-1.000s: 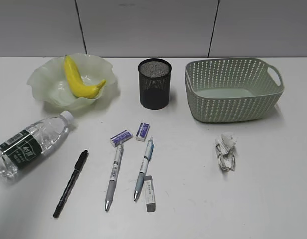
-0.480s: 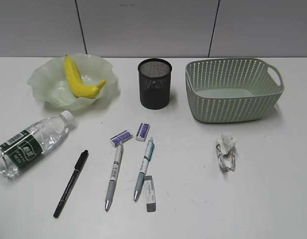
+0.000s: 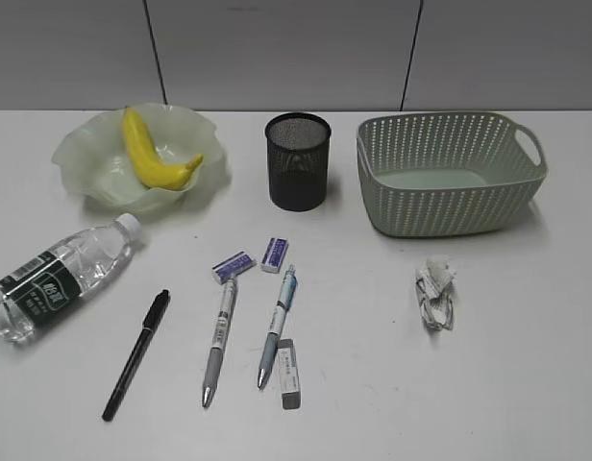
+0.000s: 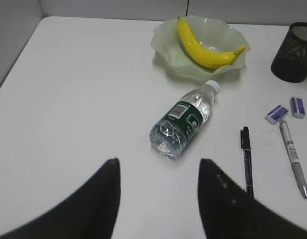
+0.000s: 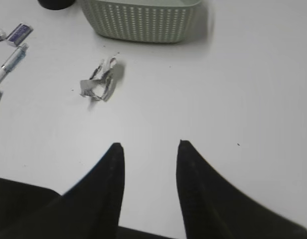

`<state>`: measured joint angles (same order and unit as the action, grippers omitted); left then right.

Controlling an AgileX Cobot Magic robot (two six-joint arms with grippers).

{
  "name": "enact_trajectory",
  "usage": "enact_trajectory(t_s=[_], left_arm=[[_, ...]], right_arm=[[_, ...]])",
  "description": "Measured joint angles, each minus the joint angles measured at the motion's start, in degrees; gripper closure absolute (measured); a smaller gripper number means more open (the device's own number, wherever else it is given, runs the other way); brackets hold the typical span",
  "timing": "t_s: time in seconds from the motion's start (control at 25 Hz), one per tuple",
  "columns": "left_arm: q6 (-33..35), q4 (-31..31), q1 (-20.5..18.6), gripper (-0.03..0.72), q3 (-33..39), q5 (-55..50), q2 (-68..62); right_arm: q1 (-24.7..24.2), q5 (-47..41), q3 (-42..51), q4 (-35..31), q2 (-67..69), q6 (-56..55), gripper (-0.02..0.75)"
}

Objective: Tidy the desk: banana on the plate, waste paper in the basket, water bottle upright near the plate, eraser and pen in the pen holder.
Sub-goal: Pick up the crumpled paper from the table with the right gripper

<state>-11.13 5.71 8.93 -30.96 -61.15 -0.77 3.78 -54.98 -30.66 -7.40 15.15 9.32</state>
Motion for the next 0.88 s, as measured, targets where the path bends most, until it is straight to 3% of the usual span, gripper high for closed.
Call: enact_trajectory(t_s=[0.2,0.48,0.68,0.88], left_arm=[[2.8,-0.6,0.0,0.309,0.1,0.3,0.0],[3.3,-0.7,0.0,0.309,0.1,0.3,0.0],[3.4,-0.8,0.0,0.309,0.1,0.3,0.0],[3.4,-0.8,0.0,0.309,0.1,0.3,0.0]], right_arm=[[1.3,12.1,-1.3,-6.8,18.7,5.3,0.405],[7.2,15.9,-11.8,-7.7,50.7,6.9,0.186],[13.6,20.5,-19.6,-7.7,70.3,6.4,0.164],[16.6,22.8,-25.1,-7.5,85.1,0.8,0.164]])
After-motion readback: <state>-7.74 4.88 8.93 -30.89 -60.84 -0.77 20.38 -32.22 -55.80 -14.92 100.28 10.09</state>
